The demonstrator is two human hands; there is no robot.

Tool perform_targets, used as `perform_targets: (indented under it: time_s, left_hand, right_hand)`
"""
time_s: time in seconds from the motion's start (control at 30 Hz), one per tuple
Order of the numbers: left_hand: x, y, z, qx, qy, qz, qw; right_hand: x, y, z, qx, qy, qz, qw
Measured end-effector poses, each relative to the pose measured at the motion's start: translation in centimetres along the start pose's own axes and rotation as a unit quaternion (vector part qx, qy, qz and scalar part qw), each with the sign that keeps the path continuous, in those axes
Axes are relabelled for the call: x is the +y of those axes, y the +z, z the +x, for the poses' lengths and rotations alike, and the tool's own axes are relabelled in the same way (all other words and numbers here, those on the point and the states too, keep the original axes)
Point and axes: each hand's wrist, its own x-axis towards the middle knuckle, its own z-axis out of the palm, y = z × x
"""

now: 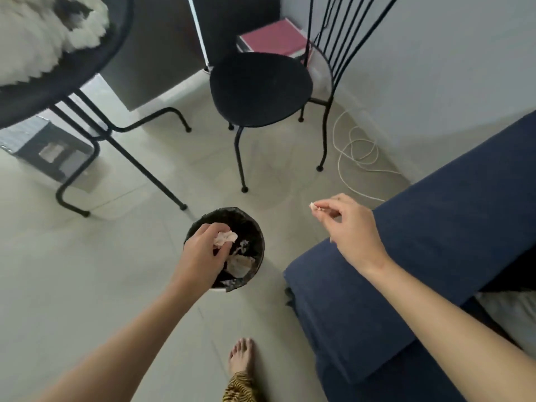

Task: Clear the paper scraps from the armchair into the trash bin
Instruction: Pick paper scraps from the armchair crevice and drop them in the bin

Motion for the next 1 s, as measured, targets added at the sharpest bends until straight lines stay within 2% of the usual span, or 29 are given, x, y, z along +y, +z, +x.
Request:
perform_targets:
  time_s: [0.27, 0.47, 0.73, 0.9, 1.0]
  left_hand:
    - [-9.0, 0.8, 4.6, -0.03, -0.061, 0.016, 0.998]
    - [-13.6, 2.1, 5.5, -0.15, -0.092, 0.026, 0.984]
    - [-17.2, -1.1, 4.8, -0.118, -0.069, 0.02, 0.99]
    - [-18.2, -2.9, 4.8, -0.102, -0.063, 0.024, 0.992]
    - [-18.1, -3.3, 4.9, -0.1, -0.057, 0.015, 0.993]
  right_hand:
    - [-2.7, 10.8, 3.2, -0.034, -0.003, -0.014, 0.999]
    - [-2.7, 17.1, 4.0, -0.073, 0.009, -0.013, 0.997]
    - [-2.0, 21.0, 3.7, -0.073, 0.017, -0.096, 0.993]
    - [-1.4, 22.5, 4.4, -0.2, 0.07, -0.129, 0.969]
    - [-1.8, 22.3, 4.6, -0.222, 0.071, -0.088, 0.969]
